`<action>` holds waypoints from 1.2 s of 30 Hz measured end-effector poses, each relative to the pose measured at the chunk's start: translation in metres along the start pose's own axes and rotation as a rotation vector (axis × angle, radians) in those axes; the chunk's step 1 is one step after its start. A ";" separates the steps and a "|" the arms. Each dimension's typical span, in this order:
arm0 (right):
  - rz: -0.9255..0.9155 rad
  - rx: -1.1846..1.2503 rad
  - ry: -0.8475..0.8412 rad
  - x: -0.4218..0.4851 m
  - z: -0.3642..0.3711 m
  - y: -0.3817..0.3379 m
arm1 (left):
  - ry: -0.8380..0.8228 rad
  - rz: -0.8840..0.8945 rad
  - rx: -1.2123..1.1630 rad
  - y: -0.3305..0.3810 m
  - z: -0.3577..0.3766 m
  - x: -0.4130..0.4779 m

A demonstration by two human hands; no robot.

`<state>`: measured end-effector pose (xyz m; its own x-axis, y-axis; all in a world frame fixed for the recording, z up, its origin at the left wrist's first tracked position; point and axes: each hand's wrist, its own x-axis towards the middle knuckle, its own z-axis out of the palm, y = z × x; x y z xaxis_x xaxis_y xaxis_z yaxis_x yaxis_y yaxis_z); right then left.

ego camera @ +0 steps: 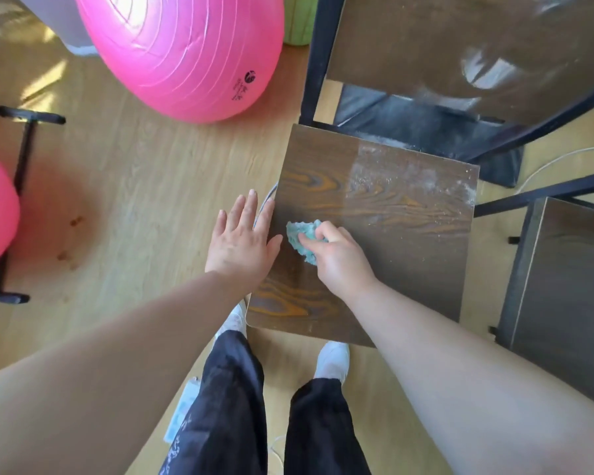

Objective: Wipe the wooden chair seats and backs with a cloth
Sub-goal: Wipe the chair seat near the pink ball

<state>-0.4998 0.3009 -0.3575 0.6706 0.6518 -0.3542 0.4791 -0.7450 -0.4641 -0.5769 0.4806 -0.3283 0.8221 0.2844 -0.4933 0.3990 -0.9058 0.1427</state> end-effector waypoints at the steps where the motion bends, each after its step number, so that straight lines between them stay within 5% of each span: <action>1: -0.002 0.013 -0.012 -0.014 0.007 -0.001 | -0.007 0.010 0.003 0.002 0.004 -0.008; 9: 0.069 0.275 -0.182 -0.105 0.037 -0.024 | -0.059 0.074 0.050 0.018 0.034 -0.066; 19: 0.057 0.272 -0.214 -0.135 0.048 -0.025 | -0.056 0.061 0.052 0.026 0.042 -0.088; 25: -0.012 0.230 0.091 -0.080 0.004 -0.010 | -0.011 0.061 0.022 0.039 0.018 -0.054; 31: 0.394 0.449 0.311 0.035 -0.078 0.032 | 0.053 0.084 0.052 0.049 -0.020 0.017; 36: 0.445 0.532 0.380 0.105 -0.111 0.056 | 0.067 0.145 0.081 0.058 -0.039 0.070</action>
<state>-0.3399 0.3118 -0.3309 0.9292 0.1442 -0.3404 -0.1504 -0.6937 -0.7044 -0.4803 0.4600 -0.3207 0.8950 0.1663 -0.4139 0.2421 -0.9605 0.1374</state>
